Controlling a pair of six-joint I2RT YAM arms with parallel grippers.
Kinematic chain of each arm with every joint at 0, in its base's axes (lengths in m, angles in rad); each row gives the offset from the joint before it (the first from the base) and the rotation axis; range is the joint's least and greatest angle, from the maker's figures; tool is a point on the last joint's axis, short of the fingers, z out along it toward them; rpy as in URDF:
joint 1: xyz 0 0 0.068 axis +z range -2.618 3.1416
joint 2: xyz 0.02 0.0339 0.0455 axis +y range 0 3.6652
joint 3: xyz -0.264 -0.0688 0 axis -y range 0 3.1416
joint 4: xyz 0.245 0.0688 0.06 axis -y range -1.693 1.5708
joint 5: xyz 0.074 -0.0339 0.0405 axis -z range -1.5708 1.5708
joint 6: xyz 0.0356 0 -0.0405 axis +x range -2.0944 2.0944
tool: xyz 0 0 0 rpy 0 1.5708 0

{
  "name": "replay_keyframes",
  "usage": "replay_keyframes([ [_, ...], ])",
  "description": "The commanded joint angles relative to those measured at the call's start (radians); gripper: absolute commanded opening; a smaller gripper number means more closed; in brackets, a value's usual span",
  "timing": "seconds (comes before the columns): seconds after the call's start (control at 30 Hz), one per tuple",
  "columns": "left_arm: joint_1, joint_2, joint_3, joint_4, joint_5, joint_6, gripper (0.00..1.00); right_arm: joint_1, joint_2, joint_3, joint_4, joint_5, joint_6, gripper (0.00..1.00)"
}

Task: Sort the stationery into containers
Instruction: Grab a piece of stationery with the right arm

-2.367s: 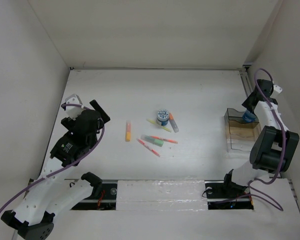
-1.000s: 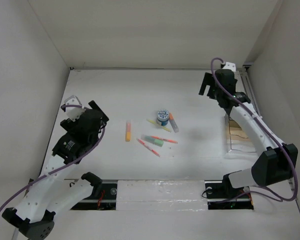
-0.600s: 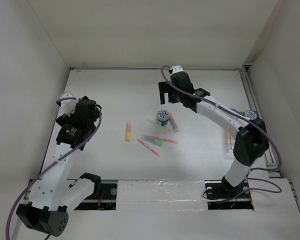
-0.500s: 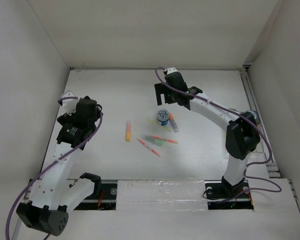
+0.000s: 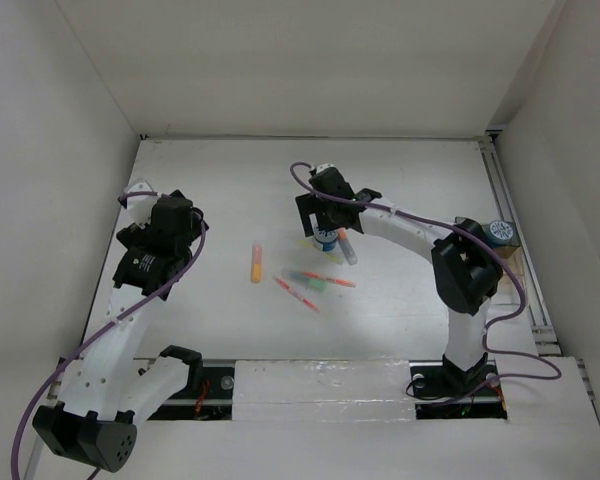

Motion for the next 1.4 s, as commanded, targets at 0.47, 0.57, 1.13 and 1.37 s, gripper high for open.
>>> replay_keyframes([
  [0.47, 0.006, -0.031, 0.004, 0.029, 0.016, 0.019, 1.0, 0.015, -0.023, -0.041, 0.035, 0.058, 0.043, 0.91],
  [0.57, 0.006, -0.031, 0.004, 0.029, 0.016, 0.019, 1.0, 0.015, -0.023, -0.052, 0.035, 0.058, 0.043, 0.84],
  [1.13, 0.006, -0.04, 0.004, 0.029, 0.016, 0.029, 1.0, 0.005, 0.017, -0.061, 0.035, 0.018, 0.052, 0.75],
  [1.37, 0.006, -0.04, 0.004, 0.029, 0.016, 0.029, 1.0, 0.005, 0.017, -0.061, 0.035, 0.018, 0.052, 0.69],
])
